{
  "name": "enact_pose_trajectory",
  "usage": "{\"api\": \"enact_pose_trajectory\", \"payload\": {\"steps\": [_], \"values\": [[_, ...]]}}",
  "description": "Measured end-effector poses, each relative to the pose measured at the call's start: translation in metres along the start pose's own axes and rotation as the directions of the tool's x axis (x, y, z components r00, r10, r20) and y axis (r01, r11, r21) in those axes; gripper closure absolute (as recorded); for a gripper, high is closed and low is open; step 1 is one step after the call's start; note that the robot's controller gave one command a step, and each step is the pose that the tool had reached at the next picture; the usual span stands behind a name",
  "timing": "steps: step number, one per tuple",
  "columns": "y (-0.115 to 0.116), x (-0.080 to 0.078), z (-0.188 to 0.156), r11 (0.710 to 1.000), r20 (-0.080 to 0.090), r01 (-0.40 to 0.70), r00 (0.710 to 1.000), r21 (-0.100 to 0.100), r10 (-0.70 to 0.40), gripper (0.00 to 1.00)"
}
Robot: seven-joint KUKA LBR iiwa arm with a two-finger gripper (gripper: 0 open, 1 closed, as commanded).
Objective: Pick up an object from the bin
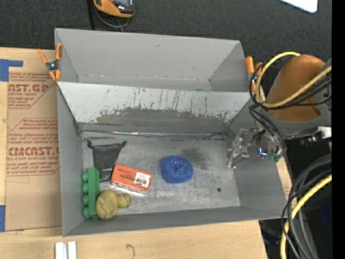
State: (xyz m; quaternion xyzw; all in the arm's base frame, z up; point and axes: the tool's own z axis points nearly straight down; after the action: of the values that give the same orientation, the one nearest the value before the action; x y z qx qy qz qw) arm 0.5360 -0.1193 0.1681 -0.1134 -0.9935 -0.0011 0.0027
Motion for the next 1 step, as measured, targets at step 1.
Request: {"api": "enact_pose_trajectory", "payload": {"steps": [1], "values": [[0.0741, 0.0249, 0.0535, 0.998, 0.003, -0.066, 0.998, 0.0, 0.066, 0.0]]}}
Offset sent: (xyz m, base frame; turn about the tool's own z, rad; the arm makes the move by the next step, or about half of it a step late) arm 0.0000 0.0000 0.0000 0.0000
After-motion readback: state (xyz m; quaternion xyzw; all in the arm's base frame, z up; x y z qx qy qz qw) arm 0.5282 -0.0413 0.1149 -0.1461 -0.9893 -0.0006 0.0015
